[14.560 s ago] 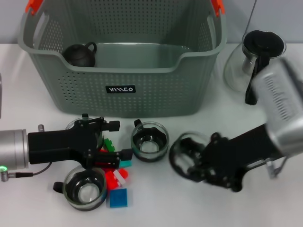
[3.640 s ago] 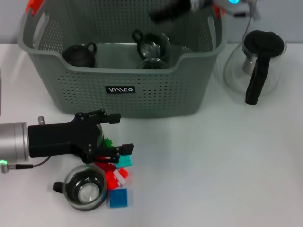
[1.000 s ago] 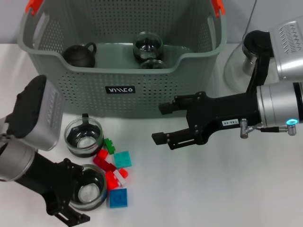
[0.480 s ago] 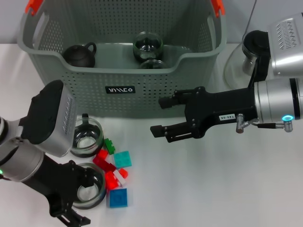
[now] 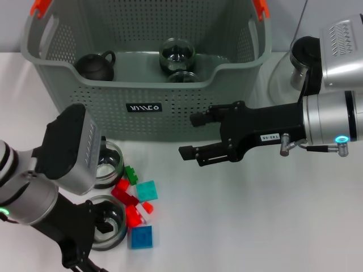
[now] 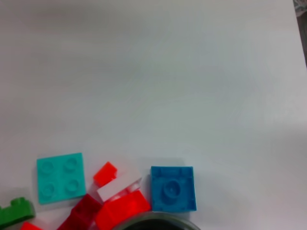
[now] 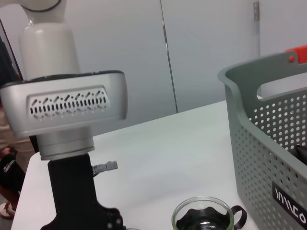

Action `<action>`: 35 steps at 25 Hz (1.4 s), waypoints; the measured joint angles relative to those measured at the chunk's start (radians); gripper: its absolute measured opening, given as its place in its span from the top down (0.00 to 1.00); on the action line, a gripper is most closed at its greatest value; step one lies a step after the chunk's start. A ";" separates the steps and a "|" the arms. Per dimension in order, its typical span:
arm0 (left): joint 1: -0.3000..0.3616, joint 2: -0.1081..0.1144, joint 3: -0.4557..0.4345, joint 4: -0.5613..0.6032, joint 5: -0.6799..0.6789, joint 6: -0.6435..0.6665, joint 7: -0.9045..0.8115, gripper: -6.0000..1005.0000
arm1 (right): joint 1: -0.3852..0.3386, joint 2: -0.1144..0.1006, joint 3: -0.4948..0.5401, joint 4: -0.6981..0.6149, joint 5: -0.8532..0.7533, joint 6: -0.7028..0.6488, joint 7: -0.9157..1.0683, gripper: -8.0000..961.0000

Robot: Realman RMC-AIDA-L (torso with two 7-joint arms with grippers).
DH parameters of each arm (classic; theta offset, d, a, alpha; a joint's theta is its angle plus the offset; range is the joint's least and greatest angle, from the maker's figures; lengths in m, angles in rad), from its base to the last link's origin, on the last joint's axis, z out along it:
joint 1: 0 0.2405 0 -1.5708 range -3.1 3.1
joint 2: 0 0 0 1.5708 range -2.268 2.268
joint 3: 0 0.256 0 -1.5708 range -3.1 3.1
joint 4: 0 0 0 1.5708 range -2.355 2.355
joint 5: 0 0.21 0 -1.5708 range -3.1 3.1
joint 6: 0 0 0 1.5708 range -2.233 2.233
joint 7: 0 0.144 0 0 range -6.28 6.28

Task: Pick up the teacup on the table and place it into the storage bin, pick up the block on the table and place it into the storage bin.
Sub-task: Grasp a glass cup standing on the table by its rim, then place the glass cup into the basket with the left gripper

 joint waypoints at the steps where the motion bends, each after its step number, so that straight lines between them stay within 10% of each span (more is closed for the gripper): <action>1: 0.000 0.000 0.004 -0.002 0.001 -0.001 -0.002 0.13 | 0.001 0.000 0.000 0.000 0.001 0.001 0.000 0.11; 21: -0.026 0.003 0.023 -0.054 0.057 -0.038 -0.058 0.24 | 0.013 0.001 0.000 0.011 0.024 0.009 -0.011 0.11; 23: -0.025 0.003 0.026 -0.054 0.060 -0.053 -0.058 0.47 | 0.013 0.001 0.000 0.011 0.026 0.009 -0.011 0.11; 35: -0.025 0.001 0.035 -0.033 0.076 -0.095 -0.086 0.89 | 0.013 0.000 0.014 0.009 0.031 0.012 -0.011 0.11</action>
